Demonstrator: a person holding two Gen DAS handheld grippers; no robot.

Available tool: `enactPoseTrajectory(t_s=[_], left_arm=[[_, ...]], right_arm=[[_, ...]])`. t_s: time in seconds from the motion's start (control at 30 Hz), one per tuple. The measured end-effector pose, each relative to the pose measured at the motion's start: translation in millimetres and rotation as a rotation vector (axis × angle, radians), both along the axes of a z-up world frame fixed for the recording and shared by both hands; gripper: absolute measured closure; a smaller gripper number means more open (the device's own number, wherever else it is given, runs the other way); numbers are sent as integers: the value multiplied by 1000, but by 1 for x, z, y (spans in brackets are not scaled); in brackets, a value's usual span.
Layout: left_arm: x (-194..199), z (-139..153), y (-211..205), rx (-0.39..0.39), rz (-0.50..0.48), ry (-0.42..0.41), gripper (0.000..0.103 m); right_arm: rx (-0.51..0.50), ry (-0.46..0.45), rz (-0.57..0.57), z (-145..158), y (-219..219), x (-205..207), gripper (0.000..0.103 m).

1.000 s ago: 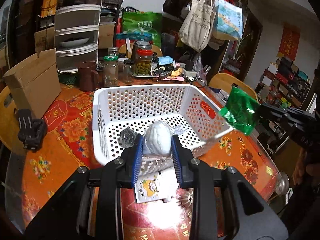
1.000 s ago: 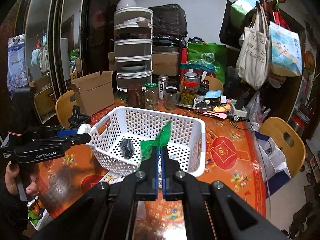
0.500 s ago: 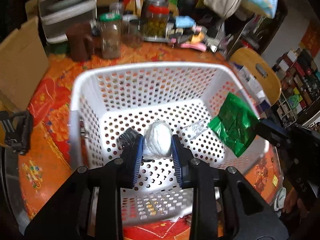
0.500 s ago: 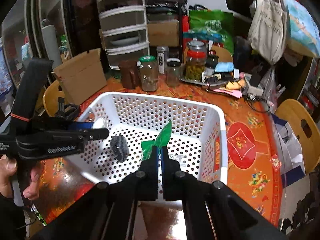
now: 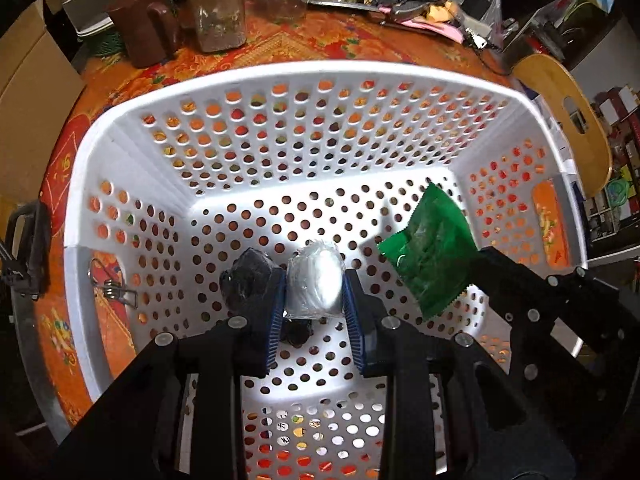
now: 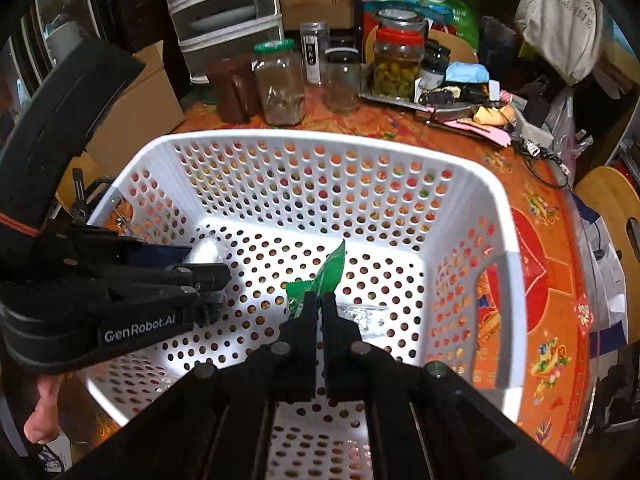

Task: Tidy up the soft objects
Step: 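Carry both items over the white basket and open both tools to drop them, then grasp the white cartoon-printed packet with the left tool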

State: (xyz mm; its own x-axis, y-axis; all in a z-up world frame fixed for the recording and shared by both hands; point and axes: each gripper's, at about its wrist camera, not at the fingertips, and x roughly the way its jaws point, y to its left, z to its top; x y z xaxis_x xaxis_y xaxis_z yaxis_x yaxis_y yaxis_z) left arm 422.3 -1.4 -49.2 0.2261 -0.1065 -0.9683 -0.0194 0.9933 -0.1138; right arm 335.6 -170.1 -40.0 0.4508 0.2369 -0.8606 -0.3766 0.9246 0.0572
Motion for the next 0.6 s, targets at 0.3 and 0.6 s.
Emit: enactPoseTrajectory(t_s=[0.3, 0.6], left_arm=[[1, -12, 0, 15, -7, 30, 70], [-30, 43, 12, 12, 1, -168, 21]], right_arm=[[-17, 19, -30, -7, -2, 8, 98], [45, -67, -69, 37, -33, -22, 49]])
